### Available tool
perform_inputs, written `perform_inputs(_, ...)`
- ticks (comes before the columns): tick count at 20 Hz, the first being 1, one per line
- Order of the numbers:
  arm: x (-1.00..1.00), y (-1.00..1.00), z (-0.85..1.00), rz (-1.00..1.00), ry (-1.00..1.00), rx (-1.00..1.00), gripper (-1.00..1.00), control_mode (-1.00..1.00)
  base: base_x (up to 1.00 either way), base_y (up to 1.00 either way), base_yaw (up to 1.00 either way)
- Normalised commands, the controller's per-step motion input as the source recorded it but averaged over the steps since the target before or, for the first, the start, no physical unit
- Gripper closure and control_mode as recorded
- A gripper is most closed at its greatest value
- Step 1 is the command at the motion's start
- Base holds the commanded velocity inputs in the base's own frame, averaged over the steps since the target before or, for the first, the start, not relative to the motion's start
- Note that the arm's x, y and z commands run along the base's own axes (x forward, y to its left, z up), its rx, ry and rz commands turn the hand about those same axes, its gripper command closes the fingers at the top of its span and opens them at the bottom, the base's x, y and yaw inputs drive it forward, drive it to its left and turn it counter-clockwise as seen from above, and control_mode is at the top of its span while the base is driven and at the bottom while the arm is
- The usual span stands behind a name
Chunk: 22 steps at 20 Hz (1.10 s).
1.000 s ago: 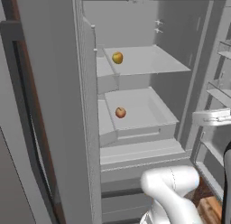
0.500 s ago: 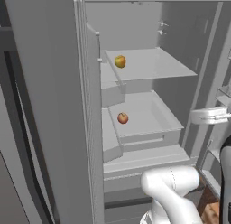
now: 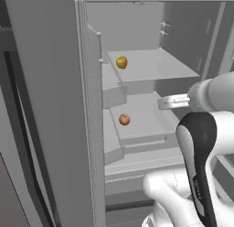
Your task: Retrieve the apple and peach from the fridge and place them into the bowl on the dining table.
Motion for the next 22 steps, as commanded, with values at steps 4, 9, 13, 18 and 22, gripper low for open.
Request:
perform_inputs(4,0.59,0.01,0.03,0.00,0.01,0.00,-1.00,-1.00,0.00,0.00,0.00)
perform_inputs(9,0.63,0.00,0.07,0.05,0.00,0.02,-1.00,-1.00,0.00,0.00,0.00)
perform_inputs(13,0.53,0.11,0.01,0.08,0.00,0.00,-1.00,-1.00,0.00,0.00,0.00)
perform_inputs(18,0.44,0.09,0.10,0.04,0.00,0.00,-1.00,-1.00,0.00,0.00,0.00)
perform_inputs(22,0.52,0.11,0.08,0.03,0.00,0.00,-1.00,-1.00,0.00,0.00,0.00)
